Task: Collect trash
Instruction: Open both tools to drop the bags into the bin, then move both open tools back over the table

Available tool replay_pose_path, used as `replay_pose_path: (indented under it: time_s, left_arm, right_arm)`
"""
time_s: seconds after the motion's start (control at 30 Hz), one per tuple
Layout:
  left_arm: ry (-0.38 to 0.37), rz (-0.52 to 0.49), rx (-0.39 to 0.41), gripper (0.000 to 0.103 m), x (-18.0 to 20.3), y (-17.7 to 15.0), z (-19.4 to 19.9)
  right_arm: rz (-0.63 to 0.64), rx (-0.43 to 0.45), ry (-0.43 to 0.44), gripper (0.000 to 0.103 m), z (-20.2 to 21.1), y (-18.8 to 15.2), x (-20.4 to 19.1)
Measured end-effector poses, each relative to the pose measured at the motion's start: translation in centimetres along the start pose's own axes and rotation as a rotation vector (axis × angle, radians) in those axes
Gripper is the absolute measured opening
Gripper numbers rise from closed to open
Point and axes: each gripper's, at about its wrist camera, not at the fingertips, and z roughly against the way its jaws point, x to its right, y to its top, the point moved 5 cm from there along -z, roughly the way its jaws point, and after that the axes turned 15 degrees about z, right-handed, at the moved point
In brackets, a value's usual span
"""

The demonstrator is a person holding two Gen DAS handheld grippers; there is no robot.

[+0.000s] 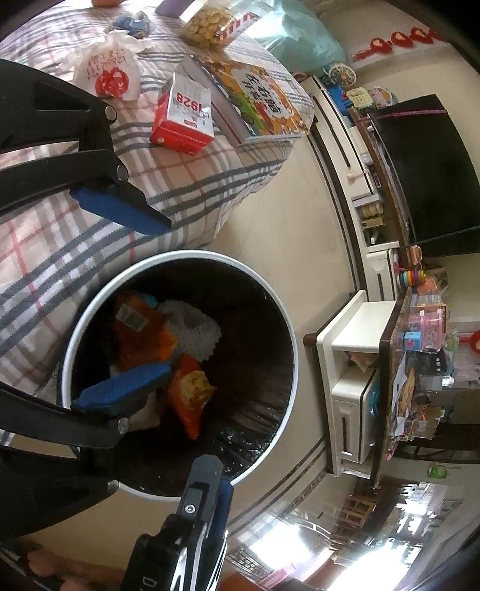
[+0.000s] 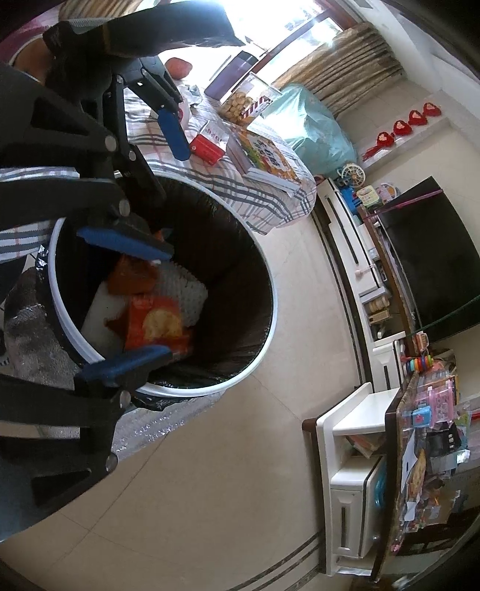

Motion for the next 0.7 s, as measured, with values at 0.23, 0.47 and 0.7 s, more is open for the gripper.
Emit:
replay_pose_path:
  time_s: [0.23,0.47,0.7]
  left_arm:
    - [0.002,0.033,0.056,0.078,-2.2,-1.7,2.6]
    - [-0.01,0.121,0.081,0.078,-5.7,-4.7,4.8]
    - [0.008,0.203,0.103,0.079,-9.9,-7.5,7.0]
  right_arm:
    - [-0.016,0.04,-0.014,0.078,1.4,-0.3,-0.8]
    - [-0.03,0.099,-0.014,0.089,2.6,-1.1,-3.2]
    - [-0.011,0.166,-0.009,0.094,3.8,-1.8,-6.6]
